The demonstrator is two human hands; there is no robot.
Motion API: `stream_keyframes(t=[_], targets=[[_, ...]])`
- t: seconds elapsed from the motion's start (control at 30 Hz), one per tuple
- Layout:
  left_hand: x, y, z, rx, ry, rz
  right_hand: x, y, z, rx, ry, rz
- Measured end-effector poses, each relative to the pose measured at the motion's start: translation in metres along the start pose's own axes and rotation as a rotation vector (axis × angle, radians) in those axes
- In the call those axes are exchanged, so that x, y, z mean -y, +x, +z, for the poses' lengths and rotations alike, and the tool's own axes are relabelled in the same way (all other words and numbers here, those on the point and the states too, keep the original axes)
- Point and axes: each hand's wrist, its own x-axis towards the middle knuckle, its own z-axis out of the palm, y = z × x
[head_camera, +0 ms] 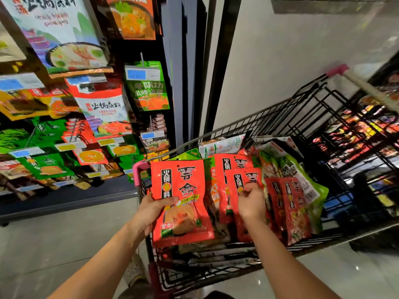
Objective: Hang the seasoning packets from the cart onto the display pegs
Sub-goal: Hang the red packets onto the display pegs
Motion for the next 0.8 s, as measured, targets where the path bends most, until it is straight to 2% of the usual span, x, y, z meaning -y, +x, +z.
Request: stream_keyframes(t=[0.1,0.2,0.4,0.57,0.7,0.8], targets=[[0.000,0.001,-0.001,0.004,-0.002,-0.025,-0.021,0.013,-0.009,0.088,-0.248,0.148],[0.001,0.002,-0.002,0.005,-0.004,-0.032,-0.025,0.012,-0.004,0.214,-0.237,0.246],[0.005,0.004,-0.003,-0.001,-0.007,-0.023,-0.012,0.001,0.005,0.273,-0.311,0.121],[0.004,0.001,-0.001,0.003,-0.012,-0.007,-0.033,0.023,-0.005,0.350,-0.251,0.149],[0.005,-0.001,-0.001,-0.010,-0.030,0.004,-0.036,0.017,-0.007,0.201,-0.346,0.107],[0.005,-0.001,-0.002,0.016,-0.039,-0.008,-0.042,0.016,-0.008,0.167,-0.228,0.099]])
